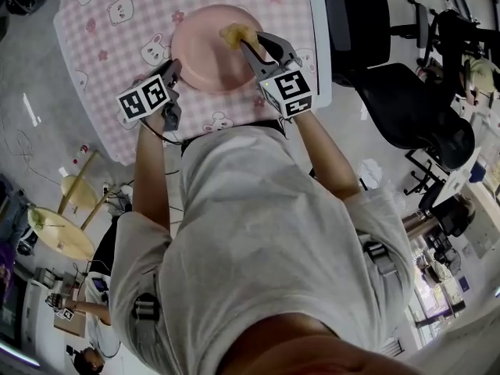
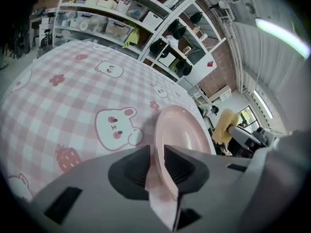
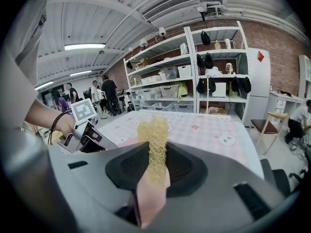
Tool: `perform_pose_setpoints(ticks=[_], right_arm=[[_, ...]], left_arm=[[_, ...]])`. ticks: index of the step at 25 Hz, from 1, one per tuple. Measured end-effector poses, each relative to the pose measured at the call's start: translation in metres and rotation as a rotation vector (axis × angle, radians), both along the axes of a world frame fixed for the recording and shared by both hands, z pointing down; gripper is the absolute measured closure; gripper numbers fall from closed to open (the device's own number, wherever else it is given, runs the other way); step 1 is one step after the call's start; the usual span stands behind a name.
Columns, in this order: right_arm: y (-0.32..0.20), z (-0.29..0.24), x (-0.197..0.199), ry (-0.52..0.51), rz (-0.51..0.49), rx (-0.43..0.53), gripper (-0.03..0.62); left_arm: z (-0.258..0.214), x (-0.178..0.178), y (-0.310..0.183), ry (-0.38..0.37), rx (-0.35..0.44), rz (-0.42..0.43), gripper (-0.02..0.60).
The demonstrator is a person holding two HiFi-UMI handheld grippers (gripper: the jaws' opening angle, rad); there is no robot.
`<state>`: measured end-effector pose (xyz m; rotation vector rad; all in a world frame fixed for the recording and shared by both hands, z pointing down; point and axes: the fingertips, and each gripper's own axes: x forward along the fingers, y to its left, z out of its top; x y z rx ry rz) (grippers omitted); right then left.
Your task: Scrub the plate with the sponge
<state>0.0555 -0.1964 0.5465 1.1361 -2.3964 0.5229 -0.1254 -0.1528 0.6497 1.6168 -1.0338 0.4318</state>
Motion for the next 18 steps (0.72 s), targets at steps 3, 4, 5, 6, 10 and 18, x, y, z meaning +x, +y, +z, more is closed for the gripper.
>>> perform_pose_setpoints(ticks=[3,4,5,6,10,18], right_arm=[[-0.001,0.003,0.0,0.004,0.0,-0.005,0.497],[-0.001,0.004,0.0,0.005,0.001,-0.006,0.497],[-0.001,0.004,0.0,0.006,0.001,-0.006,0.497],[-0.001,0.004,0.001,0.007,0.002,-0.006,0.497],[-0.001,0.004,0.002,0.008,0.004,-0.009,0.497],[-0.003,0.002,0.007,0.017,-0.004,-0.001,0.497]], left_arm=[[0.003,0.001,-0.004,0.006,-0.004,-0.001,0.48],[0.004,0.002,-0.005,0.006,-0.005,-0.002,0.48],[0.005,0.002,-0.005,0.004,-0.008,-0.002,0.48],[0.006,0.003,-0.005,0.003,-0.011,-0.002,0.48],[0.009,0.003,-0.003,0.008,-0.024,-0.008,0.516],[-0.002,0.005,-0.008,-0.012,0.009,-0.053,0.54]])
